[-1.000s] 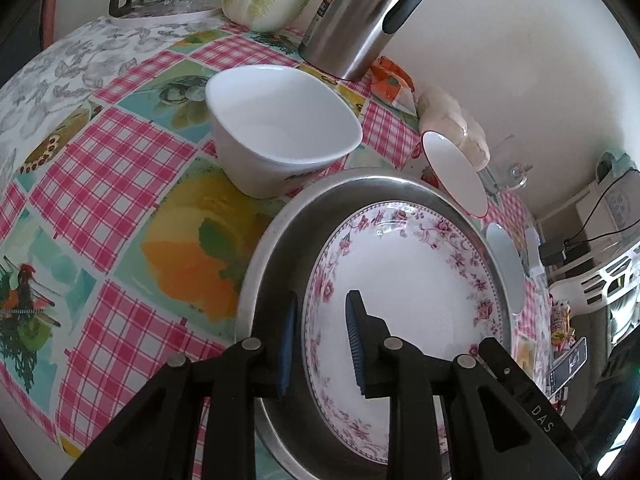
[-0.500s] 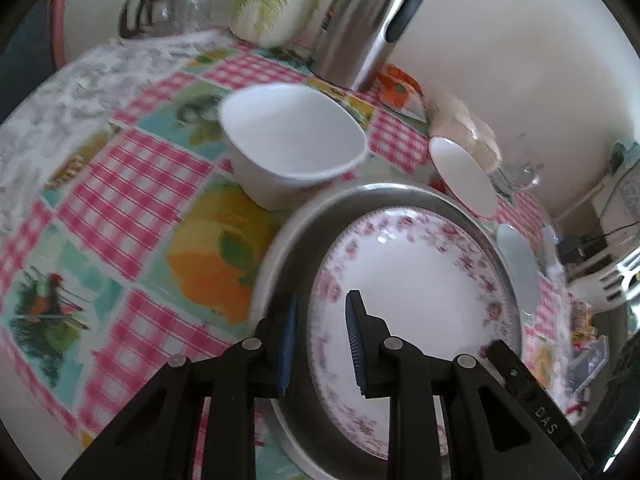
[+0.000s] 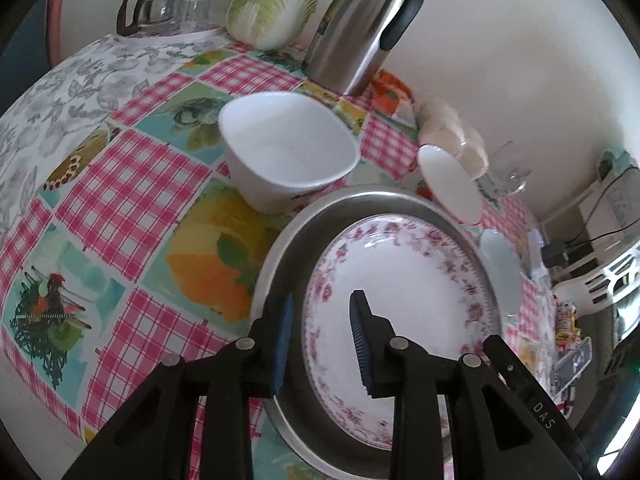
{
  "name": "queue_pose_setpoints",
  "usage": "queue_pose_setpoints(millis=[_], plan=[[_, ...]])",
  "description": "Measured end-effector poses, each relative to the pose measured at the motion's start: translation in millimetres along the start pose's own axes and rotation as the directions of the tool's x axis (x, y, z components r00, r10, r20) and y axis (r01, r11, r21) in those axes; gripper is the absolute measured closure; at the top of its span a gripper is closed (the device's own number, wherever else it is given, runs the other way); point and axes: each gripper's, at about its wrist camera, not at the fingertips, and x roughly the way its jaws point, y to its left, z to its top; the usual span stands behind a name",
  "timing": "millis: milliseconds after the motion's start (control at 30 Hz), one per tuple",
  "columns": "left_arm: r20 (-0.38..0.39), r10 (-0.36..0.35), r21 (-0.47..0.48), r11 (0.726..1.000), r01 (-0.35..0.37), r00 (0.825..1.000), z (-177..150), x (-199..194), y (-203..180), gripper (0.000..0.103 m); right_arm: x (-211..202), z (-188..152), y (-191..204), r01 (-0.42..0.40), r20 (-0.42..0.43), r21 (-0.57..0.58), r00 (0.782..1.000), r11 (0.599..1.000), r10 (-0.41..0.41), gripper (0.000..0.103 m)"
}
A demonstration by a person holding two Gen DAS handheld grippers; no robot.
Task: Organize plates and bowls
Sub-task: 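Open both grippers off the plate rim and pull back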
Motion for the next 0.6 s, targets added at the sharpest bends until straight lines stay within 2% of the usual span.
queue_pose_setpoints(millis=[100,233,367,600], plan=[[0.048,-0.015,0.004,1.0,0.015,0.999,2.5,-14.0,-1.5,0.073,-14.4,4.0,-0.5,-0.014,0.05,-0.002,0.999,1.0,0.014,0.081],[0.117,0.036,-0.014,0.999,-0.035,0.992,9.7,-26.7,7.2,0.073,-26.4,9.7,-11.7,0.006,0.097,0.024,0.995,1.0,-0.008,0.081],[0.081,0.06,-0.071,0.996,-0.054,0.995,13.9,-14.9,27.7,0.073,-15.5,7.3,-27.8,0.041,0.056,0.062,0.997,0.997,-0.044,0.081],[0.022,0.055,-0.114,0.992,-0.052,0.998,13.5,7.5,41.8,0.073,-3.9,3.3,-33.1,0.034,0.013,0.066,0.999,0.997,-0.035,0.082]])
